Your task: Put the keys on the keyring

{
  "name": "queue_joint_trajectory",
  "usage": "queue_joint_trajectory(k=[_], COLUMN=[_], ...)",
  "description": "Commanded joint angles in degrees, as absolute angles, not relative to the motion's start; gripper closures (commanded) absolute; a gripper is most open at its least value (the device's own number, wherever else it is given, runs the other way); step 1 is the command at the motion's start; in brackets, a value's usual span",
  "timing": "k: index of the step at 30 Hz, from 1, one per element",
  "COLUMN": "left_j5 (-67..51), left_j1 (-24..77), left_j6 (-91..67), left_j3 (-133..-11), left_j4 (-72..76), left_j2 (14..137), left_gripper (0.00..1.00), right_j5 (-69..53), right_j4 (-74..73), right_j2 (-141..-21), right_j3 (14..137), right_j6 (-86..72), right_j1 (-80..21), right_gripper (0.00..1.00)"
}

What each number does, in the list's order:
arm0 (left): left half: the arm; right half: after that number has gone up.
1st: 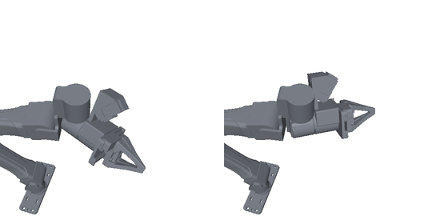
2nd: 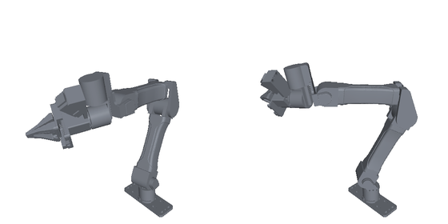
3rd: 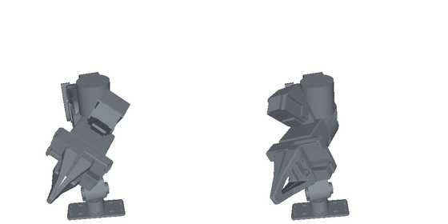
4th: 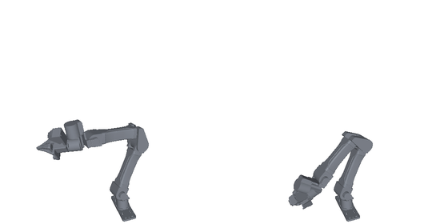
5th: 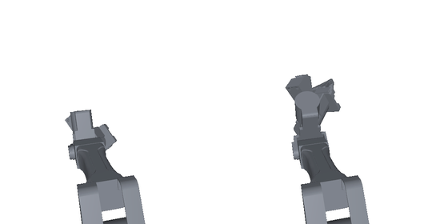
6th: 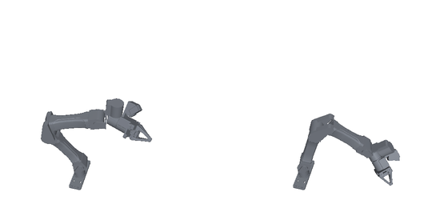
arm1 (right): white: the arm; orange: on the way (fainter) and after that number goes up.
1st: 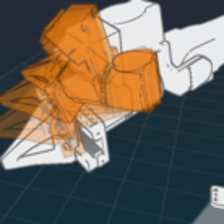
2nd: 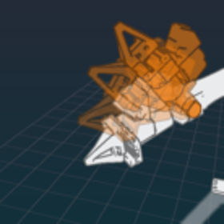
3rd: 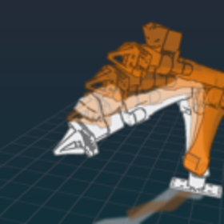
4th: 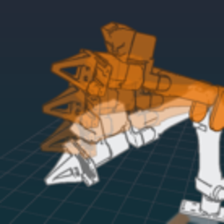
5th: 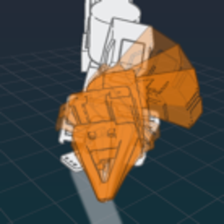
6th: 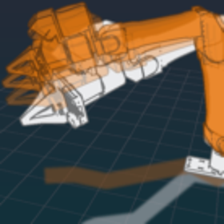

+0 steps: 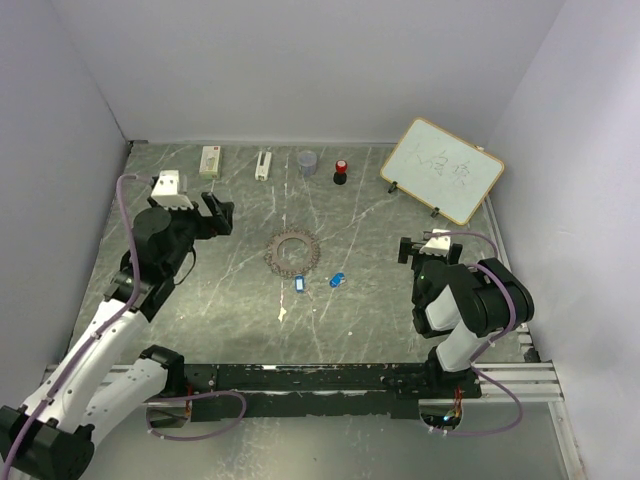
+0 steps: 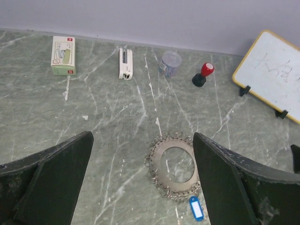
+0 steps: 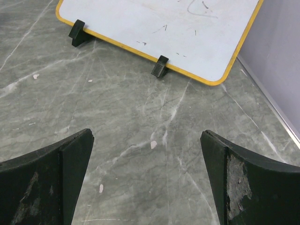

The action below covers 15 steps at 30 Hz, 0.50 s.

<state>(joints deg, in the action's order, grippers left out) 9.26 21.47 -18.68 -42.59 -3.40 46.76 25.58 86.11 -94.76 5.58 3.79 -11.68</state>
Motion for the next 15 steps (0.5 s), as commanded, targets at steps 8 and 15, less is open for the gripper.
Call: queue_joint_trajectory(k=[8, 15], left_j5=[6.6, 4.0], left_j1=[21.6, 21.7], left_j6=[-26.2, -26.9], left_j3=[-40.4, -40.1], left_j4=[5.6, 7.8], left_j2=[49.7, 53.5], left_gripper=[0.00, 0.00], right_j5=[26.6, 26.6], right_j4=[88.9, 88.8], right_j2=[-94.3, -94.2], right_j3=[6.0, 6.0], right_j6=[3.8, 3.8], right_j1=[-11.2, -11.2], right_gripper=[0.00, 0.00])
